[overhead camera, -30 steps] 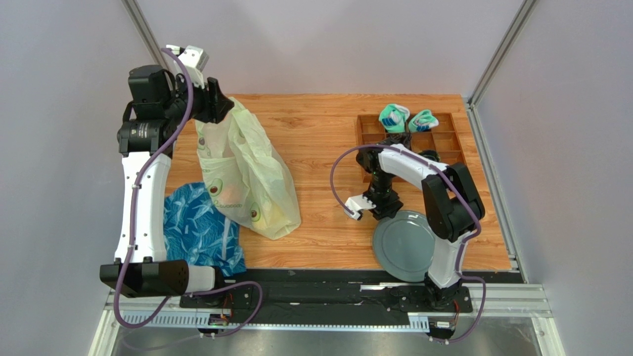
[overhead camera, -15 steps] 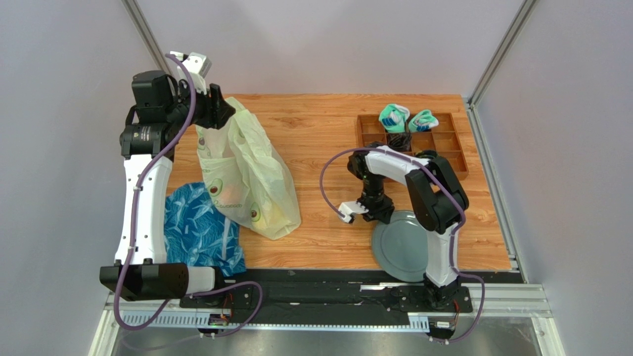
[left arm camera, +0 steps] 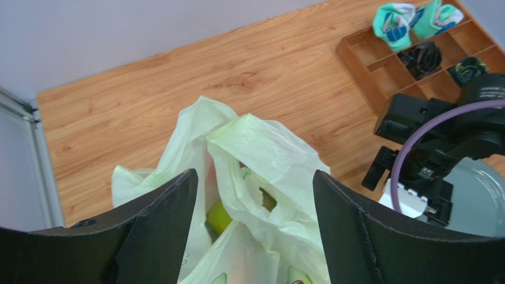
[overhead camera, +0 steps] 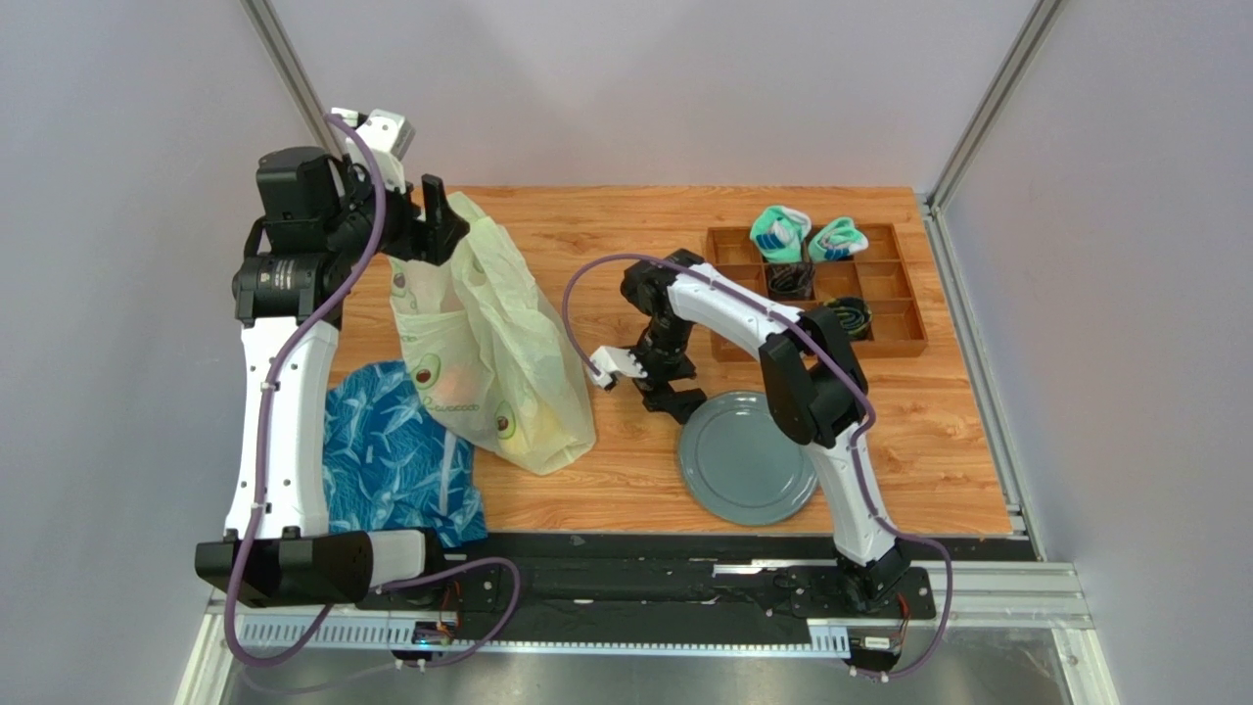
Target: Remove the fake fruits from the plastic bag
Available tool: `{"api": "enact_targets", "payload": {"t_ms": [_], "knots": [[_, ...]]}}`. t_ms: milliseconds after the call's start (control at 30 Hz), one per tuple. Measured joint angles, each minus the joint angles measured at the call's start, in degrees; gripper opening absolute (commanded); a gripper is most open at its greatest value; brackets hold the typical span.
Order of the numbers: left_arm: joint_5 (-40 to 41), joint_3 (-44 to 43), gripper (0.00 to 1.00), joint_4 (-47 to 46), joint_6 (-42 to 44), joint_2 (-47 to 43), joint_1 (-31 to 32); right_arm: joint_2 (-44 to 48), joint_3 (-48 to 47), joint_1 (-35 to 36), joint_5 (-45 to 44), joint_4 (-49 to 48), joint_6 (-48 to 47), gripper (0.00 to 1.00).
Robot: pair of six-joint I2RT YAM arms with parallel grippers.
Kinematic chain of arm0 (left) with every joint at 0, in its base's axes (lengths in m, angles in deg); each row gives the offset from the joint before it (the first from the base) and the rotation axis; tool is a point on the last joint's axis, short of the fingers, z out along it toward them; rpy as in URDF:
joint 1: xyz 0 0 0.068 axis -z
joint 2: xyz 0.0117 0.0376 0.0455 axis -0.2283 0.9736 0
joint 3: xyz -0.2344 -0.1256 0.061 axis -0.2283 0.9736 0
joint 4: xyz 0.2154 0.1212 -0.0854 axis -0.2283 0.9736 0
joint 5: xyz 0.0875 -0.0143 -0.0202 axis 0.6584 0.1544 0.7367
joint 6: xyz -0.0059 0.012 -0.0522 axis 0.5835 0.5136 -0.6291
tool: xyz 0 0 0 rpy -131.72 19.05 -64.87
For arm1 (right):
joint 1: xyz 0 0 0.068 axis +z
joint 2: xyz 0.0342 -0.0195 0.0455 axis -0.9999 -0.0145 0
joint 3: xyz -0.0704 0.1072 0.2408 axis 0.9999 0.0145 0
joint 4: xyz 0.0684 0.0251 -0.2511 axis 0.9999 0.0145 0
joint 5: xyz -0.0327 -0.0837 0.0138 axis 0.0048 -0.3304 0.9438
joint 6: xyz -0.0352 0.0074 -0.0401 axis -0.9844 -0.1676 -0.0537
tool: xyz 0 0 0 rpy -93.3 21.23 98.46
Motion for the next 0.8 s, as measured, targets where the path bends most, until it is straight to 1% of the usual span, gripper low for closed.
{"api": "enact_targets", "payload": {"t_ms": [67, 233, 333, 400, 433, 500, 600, 667, 800], "knots": [[2.8, 0.1, 0.84, 1.2, 0.1, -0.7, 0.0, -0.5, -2.2, -0.5, 2.3, -0.3, 3.3, 0.99], [11.7, 3.4, 0.83, 2.6, 0.2, -5.9, 0.0, 1.4, -11.6, -3.8, 10.5, -0.6, 13.7, 0.99], [15.1, 5.9, 0.83, 3.9, 0.1, -9.3, -0.5, 6.8, -15.8, -5.6, 14.9, -1.9, 25.6, 0.96], [17.3, 8.0, 0.82, 4.3, 0.1, -11.0, -0.7, 13.4, -15.5, -6.3, 17.9, -4.4, 35.6, 0.93], [18.1, 8.8, 0.82, 4.3, 0.1, -11.3, -0.7, 16.3, -14.7, -6.3, 18.9, -6.6, 39.5, 0.92], [19.7, 10.1, 0.81, 4.2, 0.0, -11.0, -0.7, 24.4, -10.2, -5.6, 21.3, -16.6, 51.1, 0.89], [20.2, 10.2, 0.8, 3.4, -0.2, -7.7, -0.7, 30.3, -8.0, -3.7, 22.2, -28.6, 63.3, 0.88], [20.1, 8.7, 0.79, 3.1, -0.3, -4.2, -0.7, 29.9, -9.4, -1.6, 22.2, -34.6, 68.4, 0.88], [20.0, 5.5, 0.79, 1.8, -0.5, 2.2, -0.7, 23.0, -14.8, 2.2, 21.4, -41.0, 74.1, 0.89]]}}
